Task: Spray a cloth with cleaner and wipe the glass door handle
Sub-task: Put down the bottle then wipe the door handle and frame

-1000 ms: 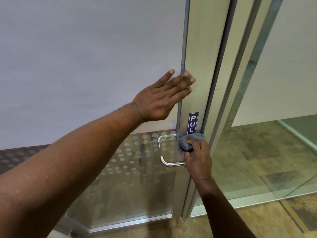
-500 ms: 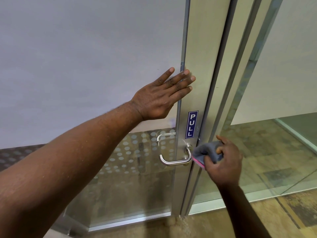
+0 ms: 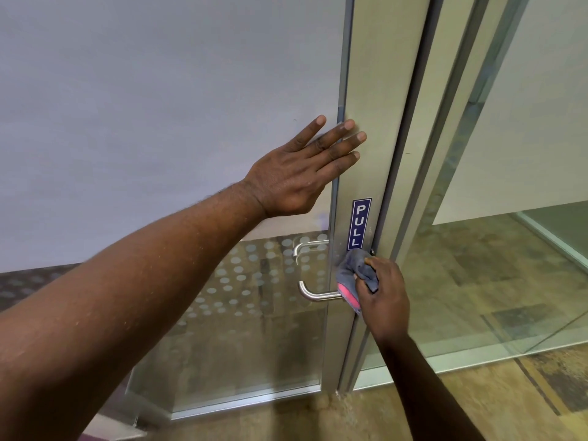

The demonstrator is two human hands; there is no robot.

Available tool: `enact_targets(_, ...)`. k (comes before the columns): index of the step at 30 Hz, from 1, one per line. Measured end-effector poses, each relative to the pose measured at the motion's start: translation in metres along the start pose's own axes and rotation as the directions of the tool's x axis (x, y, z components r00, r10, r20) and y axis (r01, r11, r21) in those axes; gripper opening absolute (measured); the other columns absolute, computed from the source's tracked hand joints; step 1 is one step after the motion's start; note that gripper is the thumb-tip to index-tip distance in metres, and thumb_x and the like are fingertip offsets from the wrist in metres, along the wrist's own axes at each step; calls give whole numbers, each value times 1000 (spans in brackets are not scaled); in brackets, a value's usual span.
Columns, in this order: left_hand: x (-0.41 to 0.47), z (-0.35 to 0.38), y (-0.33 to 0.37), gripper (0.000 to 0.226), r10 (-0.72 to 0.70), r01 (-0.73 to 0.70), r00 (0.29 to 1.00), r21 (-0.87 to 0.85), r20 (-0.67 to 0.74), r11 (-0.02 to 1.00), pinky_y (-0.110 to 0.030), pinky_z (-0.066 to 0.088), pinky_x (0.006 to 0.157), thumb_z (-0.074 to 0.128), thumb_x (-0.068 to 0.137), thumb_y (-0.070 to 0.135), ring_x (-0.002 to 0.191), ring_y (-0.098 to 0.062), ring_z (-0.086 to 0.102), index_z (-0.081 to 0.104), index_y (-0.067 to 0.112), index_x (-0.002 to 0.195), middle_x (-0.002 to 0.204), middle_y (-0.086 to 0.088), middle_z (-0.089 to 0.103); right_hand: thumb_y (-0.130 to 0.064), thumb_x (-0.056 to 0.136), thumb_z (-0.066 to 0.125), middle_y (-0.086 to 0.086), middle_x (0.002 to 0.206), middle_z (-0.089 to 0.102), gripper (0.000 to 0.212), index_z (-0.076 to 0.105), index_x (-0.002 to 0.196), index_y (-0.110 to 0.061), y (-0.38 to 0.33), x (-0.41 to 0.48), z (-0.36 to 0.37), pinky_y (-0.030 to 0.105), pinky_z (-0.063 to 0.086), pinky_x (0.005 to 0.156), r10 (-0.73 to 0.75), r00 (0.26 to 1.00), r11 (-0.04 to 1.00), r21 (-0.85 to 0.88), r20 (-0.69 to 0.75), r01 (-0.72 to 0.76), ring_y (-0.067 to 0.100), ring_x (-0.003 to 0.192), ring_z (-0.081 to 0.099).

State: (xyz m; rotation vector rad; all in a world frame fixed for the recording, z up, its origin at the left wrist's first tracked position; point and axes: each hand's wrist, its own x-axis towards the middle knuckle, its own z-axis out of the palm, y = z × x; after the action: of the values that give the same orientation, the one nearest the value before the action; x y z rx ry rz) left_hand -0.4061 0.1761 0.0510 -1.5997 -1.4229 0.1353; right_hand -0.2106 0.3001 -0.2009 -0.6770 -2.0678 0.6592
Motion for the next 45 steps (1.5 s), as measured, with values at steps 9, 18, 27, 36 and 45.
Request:
enact_targets(9, -2, 2, -1, 54, -2, 2, 1000, 1, -7, 1000, -46, -3, 128, 35, 104, 8, 157, -35, 23, 35, 4, 158, 167, -18, 28, 1, 94, 68, 16, 110, 74, 26, 64, 114, -14, 7, -16, 25, 55, 58, 92, 612, 790, 544, 700, 48, -463, 41, 98, 72)
enact_targets(18, 0, 3, 0, 54, -2, 2, 1000, -2, -9, 1000, -46, -4, 128, 34, 103, 8, 156, -34, 23, 34, 4, 158, 167, -18, 28, -28, 108, 36, 5, 117, 77, 38, 59, 137, -17, -13, -45, 32, 48, 62, 83, 640, 533, -262, 809, 553, -525, 25, 98, 76)
enact_targets(27, -1, 3, 1, 53, 3, -3, 1000, -6, -4, 1000, -45, -4, 128, 32, 104, 8, 156, -34, 23, 35, 4, 157, 167, -18, 29, -11, 96, 49, 28, 104, 72, 32, 62, 124, -4, -31, -82, 35, 55, 56, 81, 530, 612, -21, 731, 587, -682, 45, 86, 70)
enact_targets(36, -2, 4, 0, 53, -4, 4, 1000, -6, -27, 1000, -47, -1, 128, 32, 104, 6, 157, -34, 24, 36, 4, 156, 167, -18, 29, 24, 82, 44, 3, 75, 71, 46, 70, 87, -14, 18, -44, -23, 33, 54, 59, 527, 845, 565, 705, 91, -429, 18, 64, 67)
enact_targets(45, -2, 2, 1, 52, -2, 2, 1000, 6, -5, 1000, -47, 0, 128, 26, 104, 7, 157, -33, 23, 37, 4, 155, 167, -17, 29, -29, 89, 75, 2, 144, 61, 39, 57, 122, -15, -3, -28, -19, 36, 52, 103, 43, 998, 999, -5, -50, -43, 22, 122, 63)
